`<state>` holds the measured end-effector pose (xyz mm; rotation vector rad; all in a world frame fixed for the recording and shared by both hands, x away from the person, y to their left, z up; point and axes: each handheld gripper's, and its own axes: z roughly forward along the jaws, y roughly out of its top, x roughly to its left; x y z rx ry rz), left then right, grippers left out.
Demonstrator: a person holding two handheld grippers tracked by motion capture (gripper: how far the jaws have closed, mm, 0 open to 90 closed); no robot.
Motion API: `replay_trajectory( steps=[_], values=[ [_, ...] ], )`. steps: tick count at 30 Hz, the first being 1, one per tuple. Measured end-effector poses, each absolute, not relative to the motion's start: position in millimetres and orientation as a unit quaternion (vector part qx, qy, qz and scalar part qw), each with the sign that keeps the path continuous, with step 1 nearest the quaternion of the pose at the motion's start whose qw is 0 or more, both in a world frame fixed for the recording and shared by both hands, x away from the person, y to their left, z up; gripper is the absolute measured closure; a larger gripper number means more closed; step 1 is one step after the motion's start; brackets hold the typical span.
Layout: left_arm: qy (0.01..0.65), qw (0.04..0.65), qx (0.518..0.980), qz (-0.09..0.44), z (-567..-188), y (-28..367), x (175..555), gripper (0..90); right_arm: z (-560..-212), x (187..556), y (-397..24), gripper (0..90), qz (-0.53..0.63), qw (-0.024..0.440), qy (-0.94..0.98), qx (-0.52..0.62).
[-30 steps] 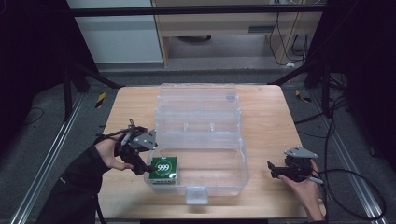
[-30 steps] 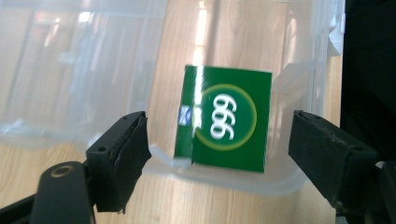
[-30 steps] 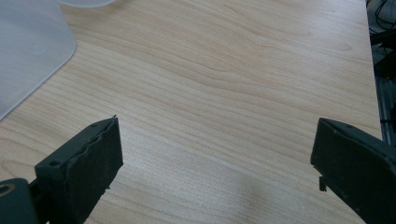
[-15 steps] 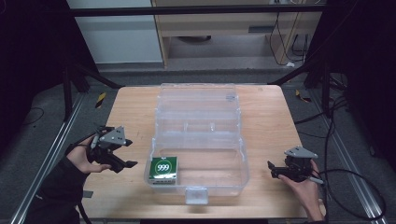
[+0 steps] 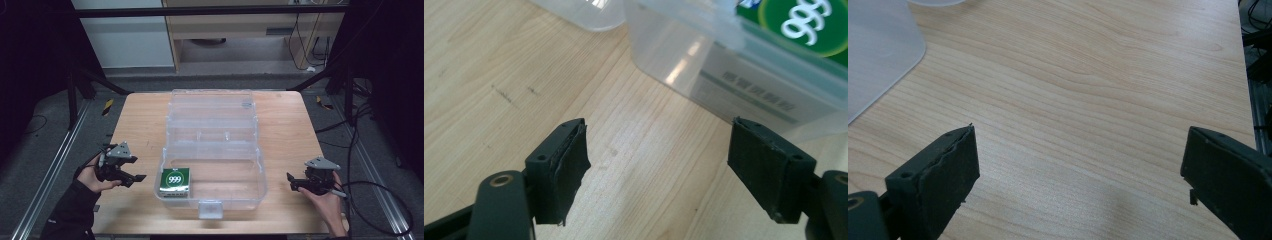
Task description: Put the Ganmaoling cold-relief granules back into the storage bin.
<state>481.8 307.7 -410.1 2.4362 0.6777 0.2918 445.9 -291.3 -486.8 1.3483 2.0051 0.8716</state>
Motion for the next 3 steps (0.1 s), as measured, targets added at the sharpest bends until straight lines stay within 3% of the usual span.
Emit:
replay_trajectory(
  steps=[3],
  values=[
    [0.269,0.299,0.909,0.111,-419.5,310.1,483.0,23.4,-486.7,446.1,-291.5,2.5,0.325,0.283,0.749,0.503]
  ],
)
